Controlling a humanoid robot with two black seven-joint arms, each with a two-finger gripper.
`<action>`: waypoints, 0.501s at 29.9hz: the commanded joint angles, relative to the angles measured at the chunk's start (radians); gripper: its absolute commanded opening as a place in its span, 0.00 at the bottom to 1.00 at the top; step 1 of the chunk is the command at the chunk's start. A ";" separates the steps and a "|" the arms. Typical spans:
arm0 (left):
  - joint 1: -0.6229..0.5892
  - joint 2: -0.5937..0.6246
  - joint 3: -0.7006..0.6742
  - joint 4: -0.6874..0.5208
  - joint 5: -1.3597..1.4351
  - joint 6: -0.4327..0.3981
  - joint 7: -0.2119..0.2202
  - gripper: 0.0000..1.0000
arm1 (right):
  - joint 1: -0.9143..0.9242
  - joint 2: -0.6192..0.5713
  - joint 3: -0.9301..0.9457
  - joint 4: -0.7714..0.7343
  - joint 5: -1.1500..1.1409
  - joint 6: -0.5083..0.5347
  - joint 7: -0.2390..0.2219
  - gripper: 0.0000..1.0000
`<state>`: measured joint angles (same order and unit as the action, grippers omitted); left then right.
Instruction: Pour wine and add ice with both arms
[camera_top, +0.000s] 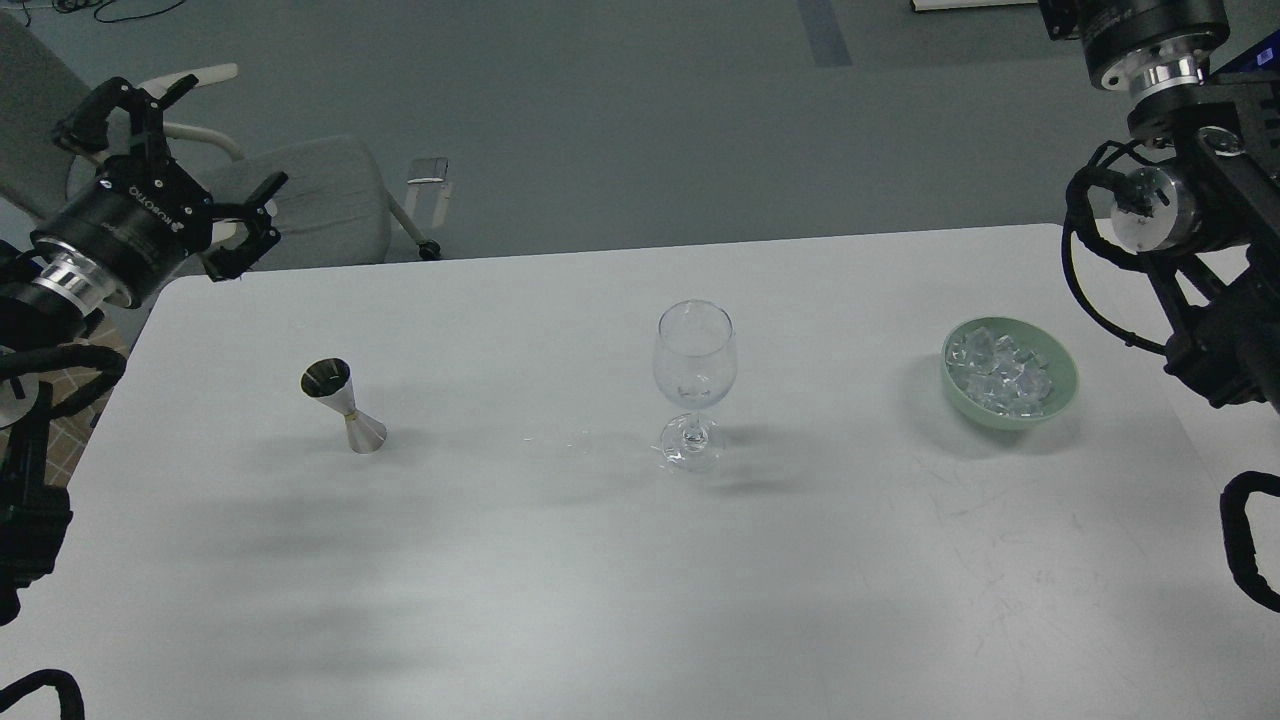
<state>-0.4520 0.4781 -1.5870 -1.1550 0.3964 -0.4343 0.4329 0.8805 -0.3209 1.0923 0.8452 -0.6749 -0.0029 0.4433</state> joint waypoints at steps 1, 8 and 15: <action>-0.008 0.004 -0.001 0.000 0.001 -0.004 0.018 0.98 | -0.002 0.000 -0.002 0.000 0.000 0.000 0.000 1.00; -0.024 -0.009 -0.010 -0.002 -0.013 0.002 0.003 0.98 | -0.002 0.000 -0.003 -0.001 0.000 -0.002 -0.002 1.00; -0.036 -0.009 -0.019 0.008 -0.177 0.034 -0.005 0.98 | 0.014 0.000 -0.003 -0.023 0.001 -0.006 -0.002 1.00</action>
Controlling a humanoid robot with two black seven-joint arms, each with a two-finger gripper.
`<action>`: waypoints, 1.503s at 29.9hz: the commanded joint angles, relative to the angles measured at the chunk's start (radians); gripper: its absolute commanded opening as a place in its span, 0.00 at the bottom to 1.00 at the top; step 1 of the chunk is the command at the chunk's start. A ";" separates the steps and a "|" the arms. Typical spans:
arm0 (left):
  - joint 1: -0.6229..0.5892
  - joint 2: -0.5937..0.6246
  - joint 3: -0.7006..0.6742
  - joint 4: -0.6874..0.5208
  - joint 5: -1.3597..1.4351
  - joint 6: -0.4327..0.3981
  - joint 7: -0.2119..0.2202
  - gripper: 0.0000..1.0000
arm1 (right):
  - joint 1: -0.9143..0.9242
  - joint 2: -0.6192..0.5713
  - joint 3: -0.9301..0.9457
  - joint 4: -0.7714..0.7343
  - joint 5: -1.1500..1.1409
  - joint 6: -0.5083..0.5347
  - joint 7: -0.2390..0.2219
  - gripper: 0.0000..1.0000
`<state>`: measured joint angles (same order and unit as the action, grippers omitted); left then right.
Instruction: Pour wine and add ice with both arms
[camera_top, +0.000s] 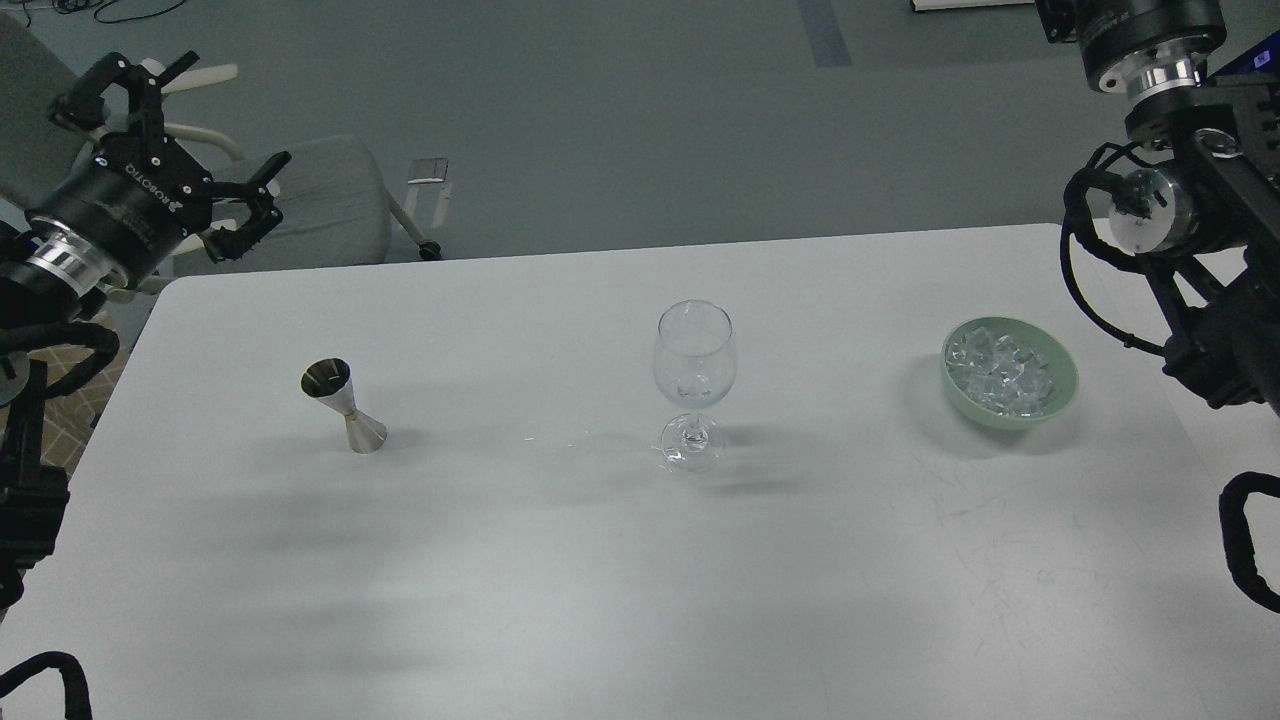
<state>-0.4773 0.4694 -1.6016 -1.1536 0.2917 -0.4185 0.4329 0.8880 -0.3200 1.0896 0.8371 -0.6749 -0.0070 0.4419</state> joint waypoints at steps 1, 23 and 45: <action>-0.012 0.000 -0.007 0.009 -0.077 0.024 -0.011 0.98 | 0.006 -0.002 0.000 -0.016 0.001 -0.001 0.000 1.00; -0.050 -0.015 0.009 0.112 -0.062 0.005 -0.108 0.98 | 0.008 0.001 -0.048 -0.079 0.005 0.074 -0.092 1.00; -0.099 -0.005 0.088 0.244 0.037 -0.037 -0.303 0.98 | 0.018 -0.004 -0.094 -0.139 0.003 0.101 -0.195 1.00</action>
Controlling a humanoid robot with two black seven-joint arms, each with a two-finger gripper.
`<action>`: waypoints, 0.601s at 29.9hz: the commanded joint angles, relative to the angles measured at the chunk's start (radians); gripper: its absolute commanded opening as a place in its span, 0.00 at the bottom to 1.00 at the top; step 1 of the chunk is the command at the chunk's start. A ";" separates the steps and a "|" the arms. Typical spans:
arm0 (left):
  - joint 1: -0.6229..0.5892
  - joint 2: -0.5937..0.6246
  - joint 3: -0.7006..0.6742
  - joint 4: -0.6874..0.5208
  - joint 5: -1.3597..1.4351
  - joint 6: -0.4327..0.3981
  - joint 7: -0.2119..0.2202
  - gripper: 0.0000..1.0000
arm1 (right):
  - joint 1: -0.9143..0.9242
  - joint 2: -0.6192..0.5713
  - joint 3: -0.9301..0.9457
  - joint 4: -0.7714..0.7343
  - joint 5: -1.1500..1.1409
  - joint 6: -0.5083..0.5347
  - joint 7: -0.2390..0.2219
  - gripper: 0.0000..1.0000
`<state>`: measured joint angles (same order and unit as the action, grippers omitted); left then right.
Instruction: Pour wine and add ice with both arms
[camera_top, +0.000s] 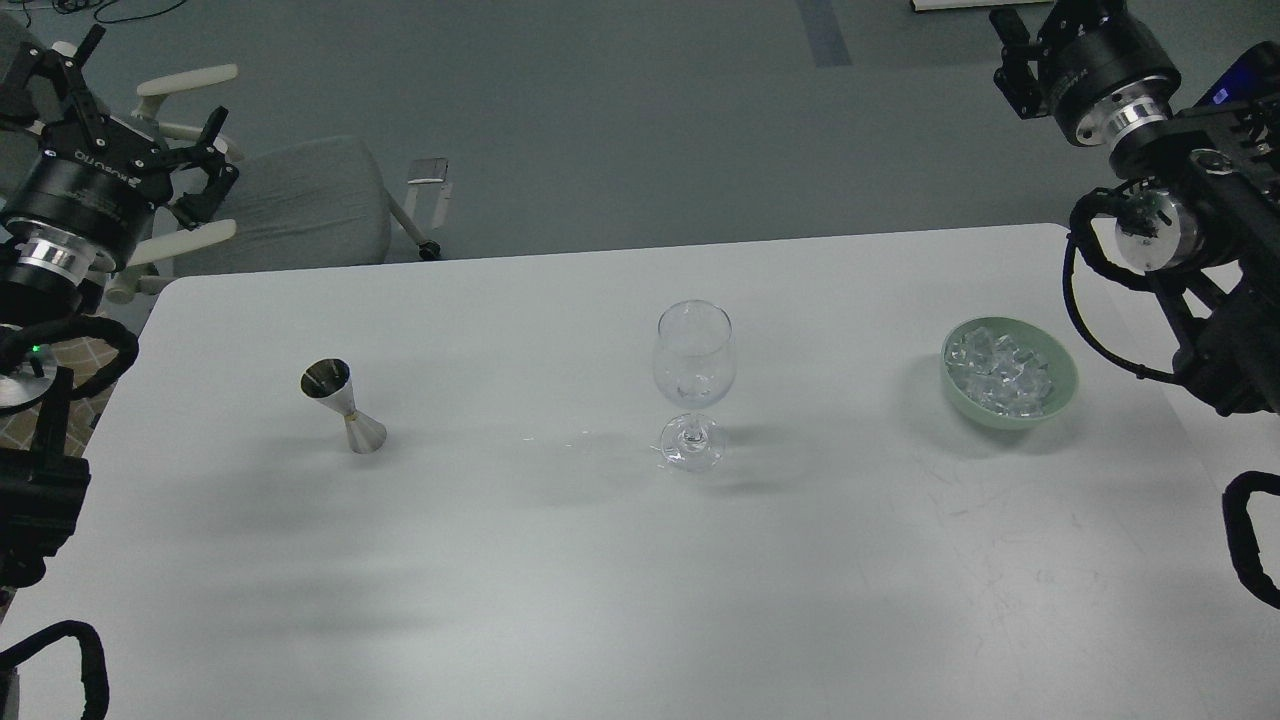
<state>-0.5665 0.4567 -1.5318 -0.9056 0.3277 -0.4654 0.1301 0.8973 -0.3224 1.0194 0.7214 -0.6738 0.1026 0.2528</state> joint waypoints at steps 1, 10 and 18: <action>-0.019 0.010 0.016 -0.004 -0.001 0.010 0.000 0.98 | 0.014 -0.001 -0.030 -0.023 0.005 -0.009 -0.004 1.00; -0.024 0.008 0.018 -0.012 -0.007 0.001 -0.050 0.98 | 0.009 -0.006 -0.036 -0.051 0.008 0.005 -0.007 1.00; -0.039 0.016 0.018 0.005 -0.015 0.050 -0.043 0.98 | 0.003 -0.027 -0.035 -0.040 0.006 0.006 0.002 1.00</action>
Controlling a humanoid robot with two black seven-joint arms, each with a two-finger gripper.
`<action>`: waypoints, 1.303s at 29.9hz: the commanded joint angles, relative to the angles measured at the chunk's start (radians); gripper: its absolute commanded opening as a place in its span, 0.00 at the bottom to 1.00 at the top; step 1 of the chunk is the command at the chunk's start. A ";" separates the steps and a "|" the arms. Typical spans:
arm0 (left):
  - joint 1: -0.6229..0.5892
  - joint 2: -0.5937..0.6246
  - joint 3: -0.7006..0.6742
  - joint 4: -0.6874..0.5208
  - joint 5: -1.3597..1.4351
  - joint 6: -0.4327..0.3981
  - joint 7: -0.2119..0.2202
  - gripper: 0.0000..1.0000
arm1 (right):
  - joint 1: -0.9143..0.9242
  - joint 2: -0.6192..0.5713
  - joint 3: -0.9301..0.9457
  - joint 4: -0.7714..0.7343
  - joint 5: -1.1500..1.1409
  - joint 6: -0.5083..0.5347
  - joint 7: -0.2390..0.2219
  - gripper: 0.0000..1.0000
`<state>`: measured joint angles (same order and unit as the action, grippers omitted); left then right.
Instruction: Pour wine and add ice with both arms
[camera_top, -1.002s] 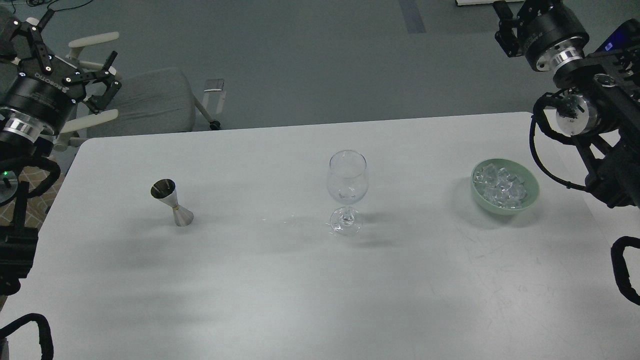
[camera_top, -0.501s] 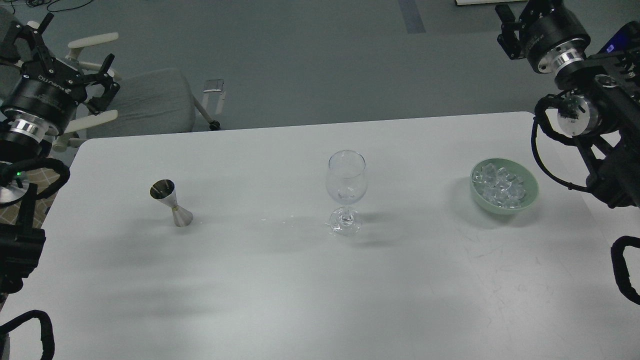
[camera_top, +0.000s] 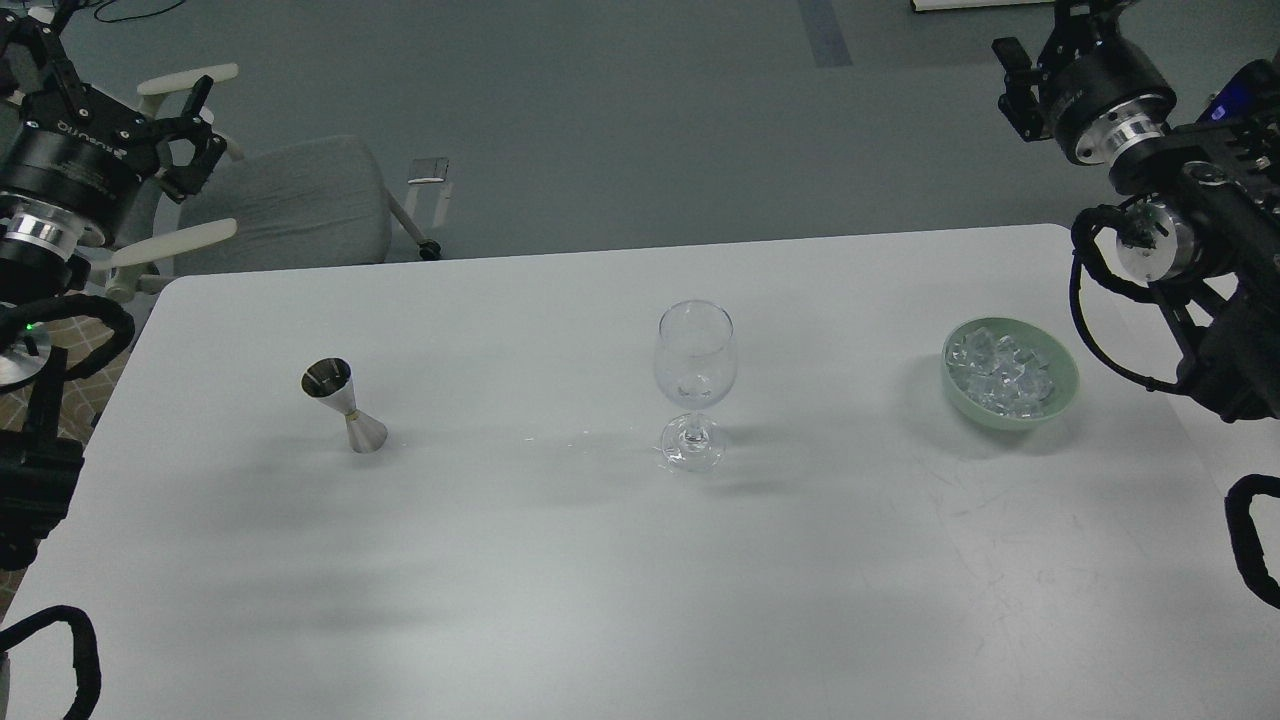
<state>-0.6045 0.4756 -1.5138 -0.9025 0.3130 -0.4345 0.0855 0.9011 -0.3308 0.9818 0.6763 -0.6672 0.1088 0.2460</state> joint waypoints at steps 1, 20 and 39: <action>-0.001 -0.005 0.000 0.001 0.000 0.020 0.003 0.98 | 0.001 -0.025 0.003 0.003 0.000 -0.001 0.010 1.00; 0.015 -0.041 0.001 -0.025 -0.003 0.020 0.005 0.98 | -0.027 -0.030 -0.002 0.028 0.000 0.043 0.078 1.00; 0.063 -0.051 0.001 -0.134 -0.003 0.023 0.045 0.98 | -0.039 -0.025 0.000 0.039 0.001 0.049 0.067 1.00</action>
<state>-0.5559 0.4248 -1.5124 -1.0141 0.3105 -0.4167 0.1319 0.8621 -0.3588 0.9816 0.7132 -0.6648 0.1599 0.3123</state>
